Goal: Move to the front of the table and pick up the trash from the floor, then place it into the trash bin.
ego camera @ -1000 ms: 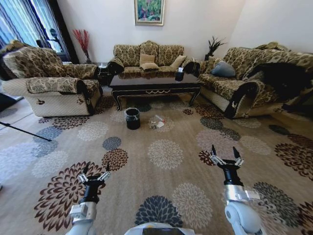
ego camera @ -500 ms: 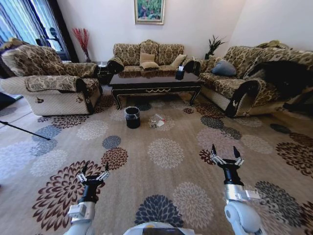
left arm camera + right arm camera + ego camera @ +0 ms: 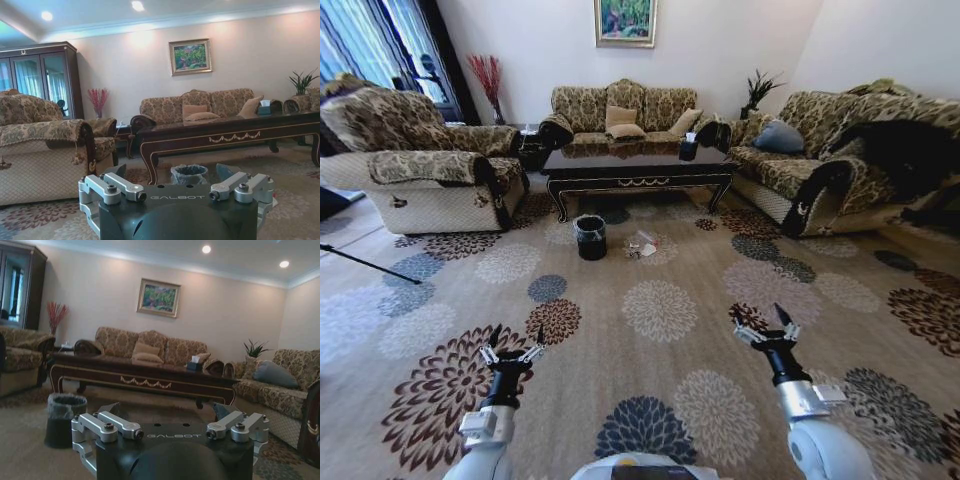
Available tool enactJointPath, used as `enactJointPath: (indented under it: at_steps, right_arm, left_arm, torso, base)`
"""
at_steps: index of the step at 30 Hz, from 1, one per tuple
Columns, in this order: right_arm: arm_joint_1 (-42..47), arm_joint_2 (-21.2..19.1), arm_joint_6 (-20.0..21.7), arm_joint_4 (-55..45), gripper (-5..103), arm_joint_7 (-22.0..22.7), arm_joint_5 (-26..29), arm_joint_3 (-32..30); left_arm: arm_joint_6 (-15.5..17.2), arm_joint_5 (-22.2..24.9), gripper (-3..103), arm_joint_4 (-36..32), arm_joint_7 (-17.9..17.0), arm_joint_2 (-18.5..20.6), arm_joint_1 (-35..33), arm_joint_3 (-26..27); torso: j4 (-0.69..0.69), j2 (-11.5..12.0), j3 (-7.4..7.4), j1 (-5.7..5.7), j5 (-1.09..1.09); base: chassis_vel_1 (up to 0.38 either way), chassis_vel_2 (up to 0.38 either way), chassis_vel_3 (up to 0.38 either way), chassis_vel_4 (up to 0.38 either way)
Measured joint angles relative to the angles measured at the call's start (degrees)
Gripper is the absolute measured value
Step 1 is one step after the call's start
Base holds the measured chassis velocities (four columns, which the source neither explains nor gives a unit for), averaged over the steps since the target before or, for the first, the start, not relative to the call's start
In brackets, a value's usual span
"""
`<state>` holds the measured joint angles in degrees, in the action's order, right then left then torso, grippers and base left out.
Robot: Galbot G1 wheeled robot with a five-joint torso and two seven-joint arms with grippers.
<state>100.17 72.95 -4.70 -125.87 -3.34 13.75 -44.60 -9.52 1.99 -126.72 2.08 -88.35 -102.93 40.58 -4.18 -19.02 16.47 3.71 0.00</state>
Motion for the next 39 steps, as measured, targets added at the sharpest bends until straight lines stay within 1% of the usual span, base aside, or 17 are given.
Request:
enactJointPath:
  at_steps: [3, 10, 12, 15, 16, 17, 18, 20, 23, 24, 28, 29, 32, 39]
  right_arm:
    - [0.0, 0.1, 2.3, -0.5, 100, 1.2, -0.3, 0.5]
    - [0.5, 0.8, 2.8, -1.2, 100, 2.8, -0.4, 0.6]
    - [0.8, 1.3, 2.7, -1.4, 100, 4.0, -0.5, 0.7]
    - [1.0, 1.6, 1.8, -1.4, 100, 4.9, -0.1, 0.9]
    - [1.1, 1.8, 1.0, -1.3, 100, 5.2, 0.5, 0.9]
    - [1.3, 2.2, -0.7, -1.0, 100, 5.5, 2.7, 0.9]
    - [1.4, 2.4, -1.6, -1.0, 100, 5.5, 3.9, 0.9]
    - [1.5, 2.4, -1.8, -1.0, 100, 5.5, 4.4, 0.9]
    - [2.1, 2.6, -2.8, -1.1, 100, 4.4, 4.7, 0.6]
    - [2.1, 2.6, -2.8, -1.1, 100, 4.4, 4.7, 0.6]
    - [2.8, 2.9, -3.6, -1.1, 100, 3.6, 3.4, 0.5]
    - [2.8, 2.9, -3.6, -1.1, 100, 3.6, 3.4, 0.5]
    - [2.8, 3.2, -3.9, -0.4, 100, 3.2, 2.3, 0.6]
    - [2.7, 3.5, -4.4, 0.4, 100, 2.8, 1.4, 0.9]
  left_arm:
    - [0.0, 0.1, 100, 0.8, 0.0, 0.4, 0.4, 0.0]
    - [0.0, 0.3, 100, 1.5, 0.1, 1.2, 1.1, -0.2]
    - [0.0, 0.3, 100, 1.7, 0.2, 1.7, 1.4, -0.4]
    - [0.0, 0.4, 100, 1.7, 0.2, 2.1, 1.5, -0.6]
    - [0.0, 0.5, 100, 1.7, 0.2, 2.2, 1.6, -0.7]
    - [0.0, 0.7, 100, 1.7, 0.2, 2.6, 1.8, -0.7]
    - [0.1, 0.7, 100, 1.7, 0.2, 2.8, 1.9, -0.8]
    - [0.1, 0.8, 100, 1.6, 0.2, 2.9, 2.0, -0.8]
    - [0.4, 1.0, 100, 0.3, 0.3, 3.4, 2.3, -1.0]
    - [0.4, 1.0, 100, 0.3, 0.3, 3.4, 2.3, -1.0]
    - [2.2, 3.3, 100, -5.4, 0.3, 3.8, 2.5, -1.2]
    - [2.2, 3.3, 100, -5.4, 0.3, 3.8, 2.5, -1.2]
    - [3.5, 5.5, 100, -9.1, 0.4, 4.4, 2.3, -1.0]
    - [3.7, 6.4, 100, -10.2, 0.5, 4.8, 1.8, -0.7]
  torso:
    - [0.00, 0.9, -0.59, -0.32, 0.00]
    - [0.00, 2.2, -1.35, -0.85, 0.00]
    - [0.00, 2.9, -1.90, -1.02, 0.00]
    - [0.00, 3.3, -2.21, -1.11, 0.00]
    - [0.00, 3.6, -2.37, -1.17, -0.01]
    - [0.00, 4.0, -2.72, -1.32, 0.00]
    - [0.00, 4.3, -2.94, -1.41, 0.00]
    - [0.00, 4.5, -3.04, -1.45, 0.00]
    - [0.00, 5.4, -3.68, -1.70, 0.00]
    - [0.00, 5.4, -3.68, -1.70, 0.00]
    - [0.00, 6.5, -4.46, -2.05, 0.00]
    - [0.00, 6.5, -4.46, -2.05, 0.00]
    - [0.00, 7.4, -5.08, -2.33, 0.01]
    - [0.00, 8.6, -5.86, -2.77, 0.00]
  base:
    - [0.000, 0.000, 0.000, 0.000]
    - [0.000, 0.000, 0.000, 0.000]
    - [0.000, 0.000, 0.000, 0.000]
    - [0.000, 0.000, 0.000, 0.000]
    - [0.000, 0.000, 0.000, 0.000]
    - [0.000, 0.000, 0.000, 0.000]
    - [0.000, 0.000, 0.000, 0.000]
    - [0.000, 0.000, 0.000, 0.000]
    - [0.000, 0.000, 0.000, 0.000]
    - [0.000, 0.000, 0.000, 0.000]
    - [0.000, 0.000, 0.000, 0.000]
    - [0.000, 0.000, 0.000, 0.000]
    - [0.000, 0.000, 0.000, 0.000]
    - [0.000, 0.000, 0.000, 0.000]
